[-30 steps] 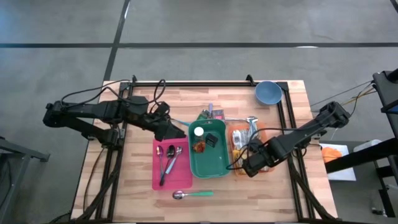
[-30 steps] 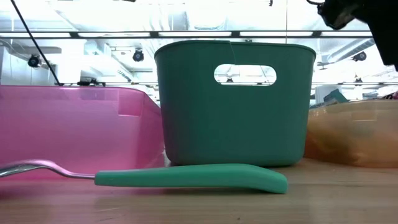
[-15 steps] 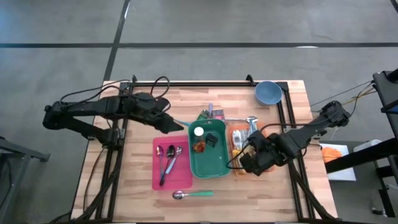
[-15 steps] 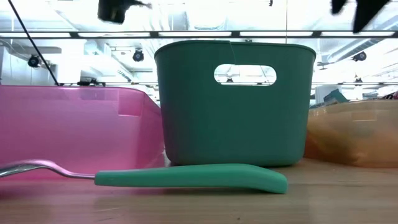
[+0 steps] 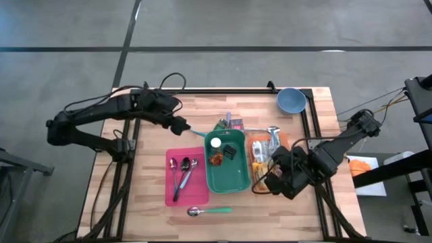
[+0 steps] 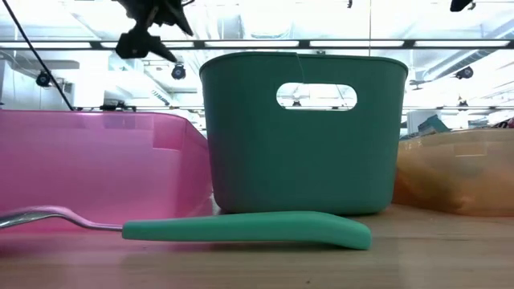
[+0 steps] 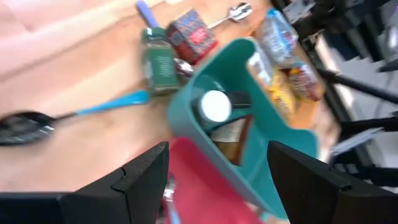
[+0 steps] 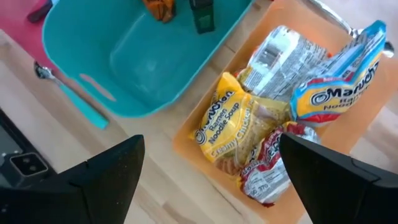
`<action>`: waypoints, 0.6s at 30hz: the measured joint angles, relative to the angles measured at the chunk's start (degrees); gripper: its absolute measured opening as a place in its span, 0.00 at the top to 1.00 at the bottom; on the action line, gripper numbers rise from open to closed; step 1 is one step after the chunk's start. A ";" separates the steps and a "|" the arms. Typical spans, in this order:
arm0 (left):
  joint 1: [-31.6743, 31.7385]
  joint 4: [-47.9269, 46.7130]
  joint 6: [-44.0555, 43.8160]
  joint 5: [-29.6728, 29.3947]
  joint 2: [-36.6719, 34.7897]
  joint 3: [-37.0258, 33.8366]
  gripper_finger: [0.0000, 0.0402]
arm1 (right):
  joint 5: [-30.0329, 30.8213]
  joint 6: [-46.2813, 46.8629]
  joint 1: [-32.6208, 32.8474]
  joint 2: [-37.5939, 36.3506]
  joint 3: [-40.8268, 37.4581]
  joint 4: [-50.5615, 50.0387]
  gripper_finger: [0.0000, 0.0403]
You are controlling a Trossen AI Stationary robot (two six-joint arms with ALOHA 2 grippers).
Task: Pick & Place Food Item
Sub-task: Put the blue and black spoon into the pink bin
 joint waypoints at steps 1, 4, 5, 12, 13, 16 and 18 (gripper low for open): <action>0.47 -0.32 1.71 -0.13 0.23 0.00 0.32 | -0.11 0.11 0.39 0.00 -0.01 0.05 0.08; 1.02 -0.82 6.54 -0.86 1.66 0.04 0.32 | -0.34 1.52 1.04 0.00 -0.04 0.18 0.08; 1.16 -0.88 8.43 -0.95 2.35 0.04 0.32 | -0.49 2.22 1.05 0.00 -0.04 0.22 0.08; 1.95 -4.32 22.98 -1.03 9.32 0.04 0.32 | 0.02 3.44 1.28 0.00 0.01 0.48 0.08; 2.14 -5.22 25.19 -1.04 10.49 0.04 0.32 | 0.01 3.55 1.36 0.00 0.02 0.50 0.08; 3.09 -7.49 31.80 -1.04 13.61 0.04 0.32 | 0.00 3.54 1.78 0.00 0.02 0.49 0.08; 3.63 -8.55 36.27 -2.27 15.53 0.04 0.32 | 0.03 4.15 2.35 0.17 0.02 0.52 0.08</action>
